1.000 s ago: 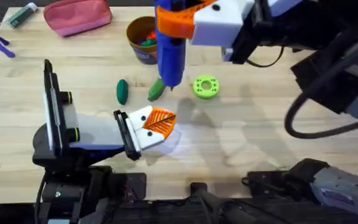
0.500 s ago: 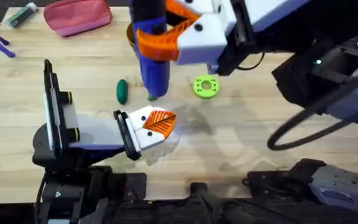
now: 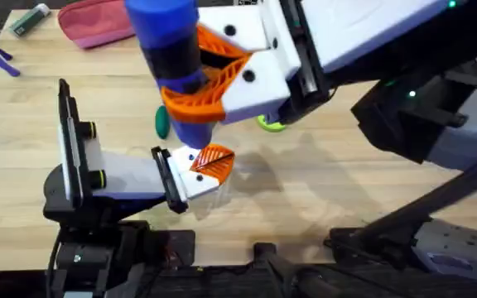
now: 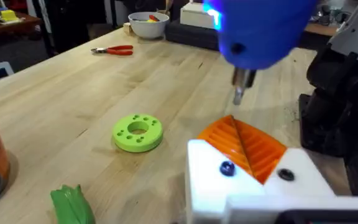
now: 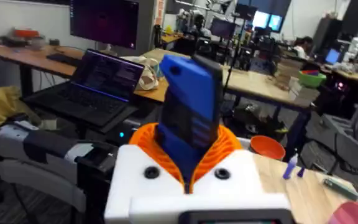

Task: Pick up the gripper from the table and insert it into the empty holder that is missing its gripper. Then pick up a screw, insert it into the mounting hole, and use the screwdriver to tighten it. Finally, clean up the table by picking up the vegetable and placing it into the bucket.

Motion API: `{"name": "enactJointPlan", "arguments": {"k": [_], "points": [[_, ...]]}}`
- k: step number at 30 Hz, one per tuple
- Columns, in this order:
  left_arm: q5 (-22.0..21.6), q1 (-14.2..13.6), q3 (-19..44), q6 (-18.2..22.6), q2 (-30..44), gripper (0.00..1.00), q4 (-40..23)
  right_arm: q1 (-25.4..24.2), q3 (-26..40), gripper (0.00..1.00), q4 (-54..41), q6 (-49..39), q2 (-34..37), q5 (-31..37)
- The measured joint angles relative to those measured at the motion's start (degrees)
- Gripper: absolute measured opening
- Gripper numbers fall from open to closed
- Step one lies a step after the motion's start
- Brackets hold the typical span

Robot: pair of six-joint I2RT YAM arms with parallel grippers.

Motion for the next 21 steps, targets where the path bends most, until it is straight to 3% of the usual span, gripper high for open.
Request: {"name": "enactJointPlan", "arguments": {"k": [21], "points": [[0.0,0.0,0.0,0.0,0.0,0.007,0.0,3.7,0.0,0.025,1.5,-2.2,1.5,-0.5]]}}
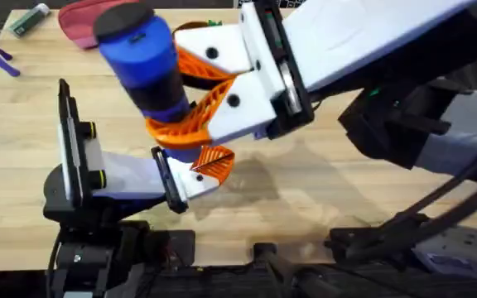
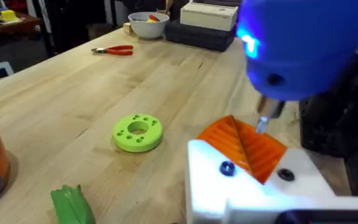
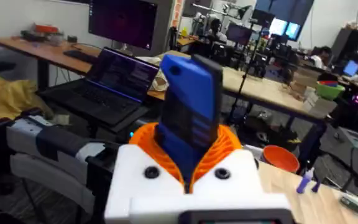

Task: Pick up the gripper from the table and insert it into the empty holder that is missing its gripper. Then pick up a screw, insert it into the mounting hole, and use the screwdriver to tighten it. Finally, clean up the table by picking up the vegetable and placing it into the bucket.

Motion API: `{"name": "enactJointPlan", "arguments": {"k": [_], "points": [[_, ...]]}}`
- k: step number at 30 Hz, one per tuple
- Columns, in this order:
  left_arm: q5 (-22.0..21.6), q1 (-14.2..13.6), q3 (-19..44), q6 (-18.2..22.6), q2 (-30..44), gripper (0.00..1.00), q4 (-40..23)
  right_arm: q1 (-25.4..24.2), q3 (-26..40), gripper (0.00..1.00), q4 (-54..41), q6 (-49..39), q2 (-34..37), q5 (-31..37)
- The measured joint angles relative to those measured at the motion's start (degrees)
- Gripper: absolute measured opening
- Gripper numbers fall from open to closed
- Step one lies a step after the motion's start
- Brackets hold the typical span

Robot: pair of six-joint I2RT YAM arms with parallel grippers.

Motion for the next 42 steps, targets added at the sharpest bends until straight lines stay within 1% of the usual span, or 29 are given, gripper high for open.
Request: {"name": "enactJointPlan", "arguments": {"k": [10,42], "points": [[0.0,0.0,0.0,0.0,0.0,0.007,0.0,0.4,0.0,0.025,0.0,-1.8,2.6,-0.2],[0.0,0.0,0.0,0.0,0.0,0.007,0.0,0.0,0.0,0.025,-1.3,-3.2,3.6,-0.2]]}}
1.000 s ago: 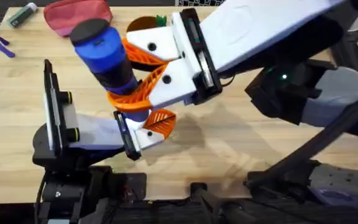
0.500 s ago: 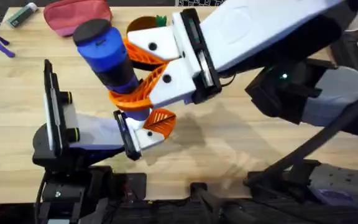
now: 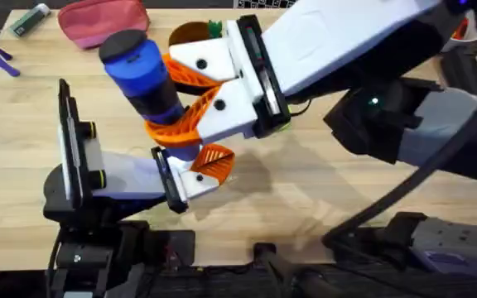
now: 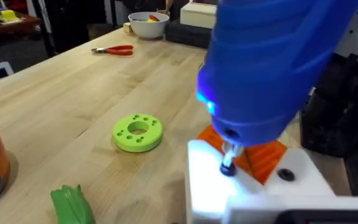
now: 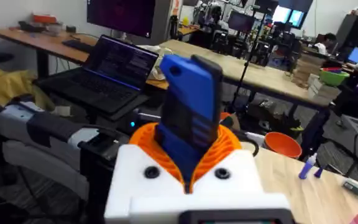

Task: Pick up the gripper from the table and insert it into the empty holder that is missing its gripper. Then pick up a screw, insert it into the mounting hole, and use the screwdriver to tighten it. Finally, clean up the table by picking up the vegetable and placing it into the bucket.

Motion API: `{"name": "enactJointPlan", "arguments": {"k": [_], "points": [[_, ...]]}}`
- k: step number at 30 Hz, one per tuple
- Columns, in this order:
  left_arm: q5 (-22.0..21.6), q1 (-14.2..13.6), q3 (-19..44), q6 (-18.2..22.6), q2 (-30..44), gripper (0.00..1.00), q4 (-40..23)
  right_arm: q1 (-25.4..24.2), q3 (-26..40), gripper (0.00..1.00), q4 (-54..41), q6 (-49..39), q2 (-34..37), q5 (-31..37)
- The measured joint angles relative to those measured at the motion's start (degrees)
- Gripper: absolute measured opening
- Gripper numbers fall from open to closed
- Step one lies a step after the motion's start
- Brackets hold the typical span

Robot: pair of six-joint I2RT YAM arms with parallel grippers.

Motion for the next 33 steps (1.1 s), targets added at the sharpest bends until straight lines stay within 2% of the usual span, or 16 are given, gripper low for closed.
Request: {"name": "enactJointPlan", "arguments": {"k": [33], "points": [[0.0,0.0,0.0,-0.1,0.0,0.007,0.0,0.0,0.0,0.025,0.3,-0.3,1.5,-0.2]]}}
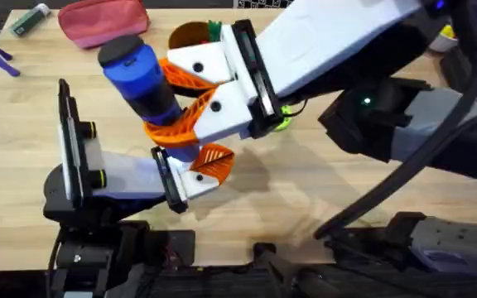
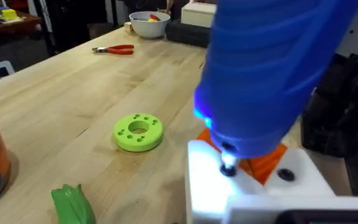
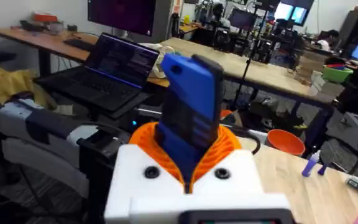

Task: Pick up the gripper from the table and insert it into the empty holder that is missing its gripper. Then pick up a screw, insert it into the mounting hole, and use the screwdriver to tighten it. Finally, clean up the table by picking up the vegetable and placing it into the bucket.

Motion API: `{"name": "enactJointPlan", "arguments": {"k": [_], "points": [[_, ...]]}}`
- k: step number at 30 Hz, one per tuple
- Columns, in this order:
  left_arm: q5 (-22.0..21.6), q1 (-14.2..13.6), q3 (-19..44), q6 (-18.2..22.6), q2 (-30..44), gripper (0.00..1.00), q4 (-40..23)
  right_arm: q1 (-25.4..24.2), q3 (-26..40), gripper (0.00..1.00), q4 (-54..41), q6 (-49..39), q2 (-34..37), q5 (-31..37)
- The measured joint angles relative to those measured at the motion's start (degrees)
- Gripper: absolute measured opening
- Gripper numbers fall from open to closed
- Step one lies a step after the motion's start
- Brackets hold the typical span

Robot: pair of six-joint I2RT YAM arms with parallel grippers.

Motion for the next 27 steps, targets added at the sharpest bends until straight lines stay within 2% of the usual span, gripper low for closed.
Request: {"name": "enactJointPlan", "arguments": {"k": [7,10,15,18,23,25,27], "points": [[0.0,0.0,0.0,0.0,0.0,0.007,0.0,-0.2,0.7,0.025,2.6,3.0,1.2,-1.1],[0.0,0.0,0.0,0.0,0.0,0.007,0.0,-0.7,4.0,0.025,-3.9,3.7,1.7,-1.4],[0.0,0.0,0.0,0.0,0.0,0.007,0.0,-1.9,13.7,0.025,-16.4,3.0,2.0,-1.7],[0.0,0.0,0.0,0.0,0.0,0.007,0.0,-2.4,18.4,0.025,-20.4,1.8,2.0,-1.9],[0.0,0.0,0.0,0.0,0.0,0.007,0.0,-3.2,21.8,0.025,-22.5,1.0,2.0,-1.9],[0.0,0.0,0.0,0.1,0.0,0.007,0.0,-3.8,23.0,0.025,-26.9,0.8,2.0,-1.8],[0.0,0.0,0.0,0.0,0.0,0.007,0.0,-4.8,25.1,0.025,-36.3,-0.5,2.0,-0.8]]}}
